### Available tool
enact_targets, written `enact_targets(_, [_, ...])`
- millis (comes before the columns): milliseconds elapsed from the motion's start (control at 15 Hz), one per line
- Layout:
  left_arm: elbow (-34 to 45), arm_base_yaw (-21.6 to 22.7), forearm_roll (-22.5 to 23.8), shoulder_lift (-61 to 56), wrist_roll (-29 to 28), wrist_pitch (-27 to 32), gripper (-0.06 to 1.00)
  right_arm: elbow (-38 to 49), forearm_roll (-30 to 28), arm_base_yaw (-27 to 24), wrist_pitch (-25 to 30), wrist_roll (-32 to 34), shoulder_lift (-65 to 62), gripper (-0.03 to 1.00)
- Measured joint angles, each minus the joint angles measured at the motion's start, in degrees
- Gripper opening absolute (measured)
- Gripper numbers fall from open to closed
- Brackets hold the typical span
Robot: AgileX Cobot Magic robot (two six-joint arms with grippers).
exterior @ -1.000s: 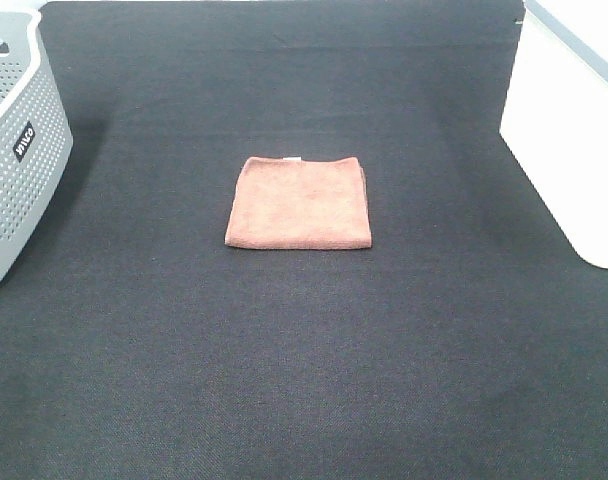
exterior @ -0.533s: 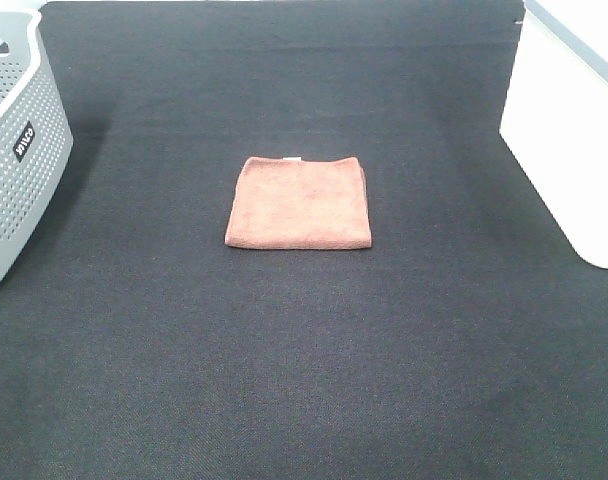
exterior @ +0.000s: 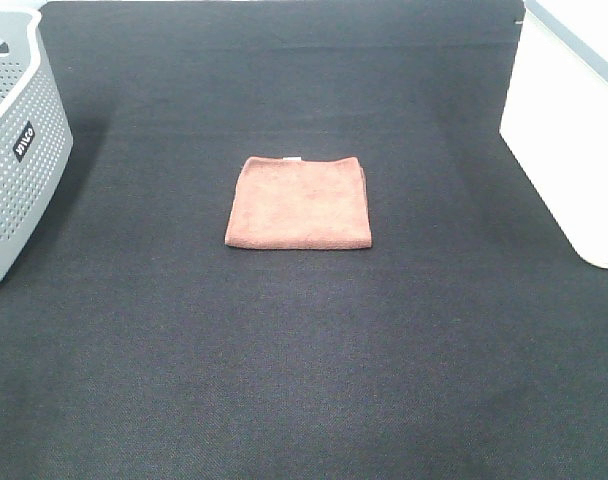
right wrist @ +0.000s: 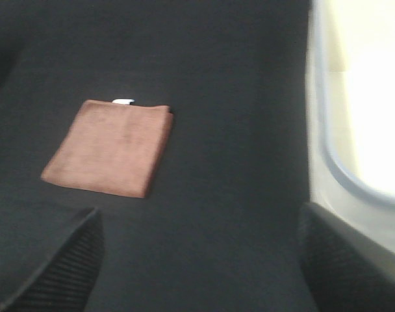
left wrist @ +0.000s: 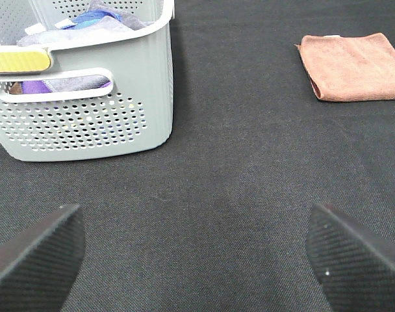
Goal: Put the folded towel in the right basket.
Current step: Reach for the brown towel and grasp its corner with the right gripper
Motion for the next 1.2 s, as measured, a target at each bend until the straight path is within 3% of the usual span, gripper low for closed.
enact_targets(267, [0.0,0.0,0.0,0.0,0.0,0.0,0.87,-15.3,6.93,0.69,5.1,-2.41,18.74,0.75])
enact_targets(400, [0.0,0.0,0.0,0.0,0.0,0.0,0.87,-20.11,6.02,5.5,5.04,-3.27,25.5,0.75])
enact_targets(467, [0.0,0.0,0.0,0.0,0.0,0.0,0.87,-20.11,6.02,5.5,5.04,-3.27,25.5,0.75])
enact_targets(667, [0.0,0.0,0.0,0.0,0.0,0.0,0.87,-25.15,3.27,13.87,4.41,-0.23,36.78,0.75])
enact_targets(1000, [0.0,0.0,0.0,0.0,0.0,0.0,0.87,-33.23,5.33,14.67,4.18,6.82,53.23,0.75])
enact_targets(1200, [0.0,0.0,0.0,0.0,0.0,0.0,0.87,-40.11,9.85,14.67,10.89,6.88,62.34,0.75])
